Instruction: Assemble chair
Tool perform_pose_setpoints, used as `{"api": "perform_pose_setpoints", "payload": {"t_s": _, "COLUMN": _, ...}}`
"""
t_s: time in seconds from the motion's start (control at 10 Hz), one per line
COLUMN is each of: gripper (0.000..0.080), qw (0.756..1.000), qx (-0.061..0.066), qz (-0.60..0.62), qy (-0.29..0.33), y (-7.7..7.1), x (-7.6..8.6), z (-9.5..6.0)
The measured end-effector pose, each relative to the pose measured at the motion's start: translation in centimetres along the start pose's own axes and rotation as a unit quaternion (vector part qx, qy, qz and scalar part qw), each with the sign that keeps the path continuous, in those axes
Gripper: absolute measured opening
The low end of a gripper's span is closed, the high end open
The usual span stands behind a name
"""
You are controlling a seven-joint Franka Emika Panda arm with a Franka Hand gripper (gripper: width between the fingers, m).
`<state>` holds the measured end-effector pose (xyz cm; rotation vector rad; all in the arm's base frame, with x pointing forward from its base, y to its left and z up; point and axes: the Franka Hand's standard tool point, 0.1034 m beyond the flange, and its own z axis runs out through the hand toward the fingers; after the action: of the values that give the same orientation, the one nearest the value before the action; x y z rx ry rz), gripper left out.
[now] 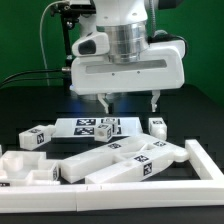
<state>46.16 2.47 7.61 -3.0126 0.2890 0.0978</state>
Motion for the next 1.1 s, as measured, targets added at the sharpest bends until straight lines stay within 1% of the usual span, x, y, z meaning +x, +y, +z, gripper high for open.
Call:
{"api": "perform_pose_setpoints", "payload": {"t_s": 0.2, "gripper": 0.0648, "qw": 1.000, "qx": 0.000, "qz": 0.002, "qy": -0.001, "y": -0.2, "x": -0.1, "z": 0.1}}
{"api": "perform_pose_setpoints", "payload": {"t_s": 0.4, "gripper": 0.0648, "qw": 1.000, "qx": 0.000, "qz": 0.007, "qy": -0.003, "y": -0.1, "x": 0.0, "z": 0.2}}
{"api": "perform_pose_setpoints", "payload": {"t_s": 0.5, "gripper": 0.0648, "qw": 0.999, "qx": 0.000, "qz": 0.049, "qy": -0.006, "y": 0.6, "x": 1.6, "z": 0.0}}
{"api": "perform_pose_setpoints", "payload": {"t_s": 0.6, "gripper": 0.0648, "qw": 0.995, "qx": 0.001, "qz": 0.097, "qy": 0.008, "y": 1.1, "x": 4.0, "z": -0.1}}
{"api": "perform_pose_setpoints", "payload": {"t_s": 0.7, "gripper": 0.0648, "qw": 0.995, "qx": 0.013, "qz": 0.098, "qy": 0.015, "y": 2.5, "x": 5.1, "z": -0.1}}
{"api": "perform_pose_setpoints", "payload": {"t_s": 0.8, "gripper": 0.0648, "qw": 0.992, "qx": 0.033, "qz": 0.122, "qy": 0.004, "y": 3.9, "x": 5.7, "z": -0.3}}
{"api": "perform_pose_setpoints", "payload": {"t_s": 0.9, "gripper": 0.0648, "qw": 0.992, "qx": 0.031, "qz": 0.124, "qy": 0.008, "y": 3.7, "x": 5.9, "z": -0.3}}
{"api": "perform_pose_setpoints", "payload": {"t_s": 1.0, "gripper": 0.0648, "qw": 0.992, "qx": 0.031, "qz": 0.119, "qy": 0.006, "y": 3.3, "x": 5.7, "z": -0.1}}
{"api": "perform_pose_setpoints", "payload": {"t_s": 1.1, "gripper": 0.0648, "qw": 0.992, "qx": 0.031, "qz": 0.120, "qy": 0.007, "y": 3.4, "x": 5.7, "z": -0.1}}
